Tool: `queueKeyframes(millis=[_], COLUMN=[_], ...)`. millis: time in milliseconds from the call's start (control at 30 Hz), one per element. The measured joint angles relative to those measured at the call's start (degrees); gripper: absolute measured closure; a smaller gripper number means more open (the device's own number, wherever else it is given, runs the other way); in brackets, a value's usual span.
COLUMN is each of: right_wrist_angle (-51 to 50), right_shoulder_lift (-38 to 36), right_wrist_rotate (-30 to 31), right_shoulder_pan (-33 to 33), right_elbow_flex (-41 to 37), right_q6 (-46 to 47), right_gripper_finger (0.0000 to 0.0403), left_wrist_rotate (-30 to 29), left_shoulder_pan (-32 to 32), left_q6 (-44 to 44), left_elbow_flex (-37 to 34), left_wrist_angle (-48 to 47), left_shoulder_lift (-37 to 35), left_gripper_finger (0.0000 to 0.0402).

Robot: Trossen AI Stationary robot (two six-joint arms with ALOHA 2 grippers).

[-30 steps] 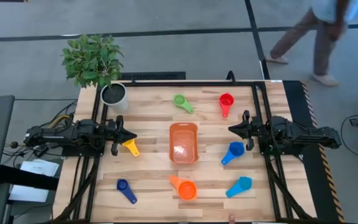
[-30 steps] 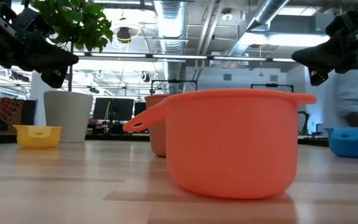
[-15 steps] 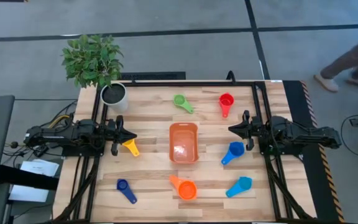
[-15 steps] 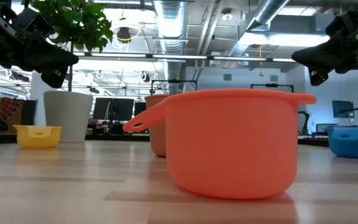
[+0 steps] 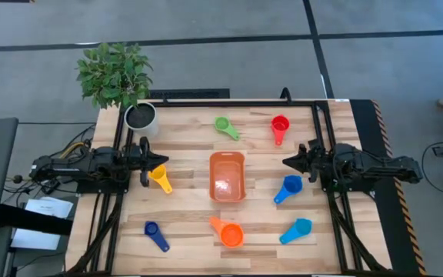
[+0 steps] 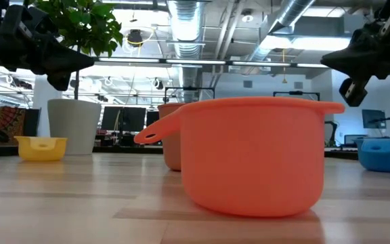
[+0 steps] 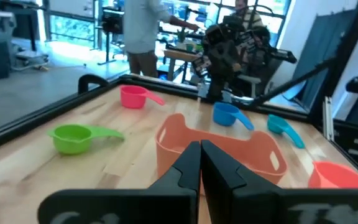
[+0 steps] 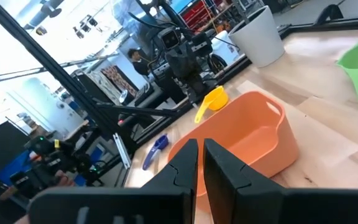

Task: Nest measuring cups in basket
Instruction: Stack the red measuring cup on top of the orange measuring cup

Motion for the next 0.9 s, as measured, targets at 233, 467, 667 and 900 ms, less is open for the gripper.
queueKeyframes(millis=[233, 467, 667, 900], right_wrist_angle=[0.0, -0.02, 0.05, -0.02], right_shoulder_lift=[0.0, 0.0, 0.0, 0.0], right_wrist_rotate=[-0.02, -0.02, 0.03, 2.54], right_shoulder_pan=[-0.02, -0.04, -0.04, -0.15], right_elbow_flex=[0.07, 0.12, 0.12, 0.19], right_q6=[0.02, 0.02, 0.01, -1.36], right_gripper_finger=[0.0351, 0.0351, 0.0351, 0.0351], left_wrist_rotate=[-1.19, -1.23, -1.23, -2.37], left_shoulder_pan=[0.0, 0.0, 0.0, 0.0], left_q6=[1.66, 0.39, 0.26, 1.03], left_elbow_flex=[0.02, 0.02, 0.01, 0.02], left_wrist_angle=[-0.83, -2.25, -2.15, -2.11], left_shoulder_lift=[0.0, 0.02, 0.42, 3.59], left_gripper_finger=[0.0401, 0.0401, 0.0401, 0.0401])
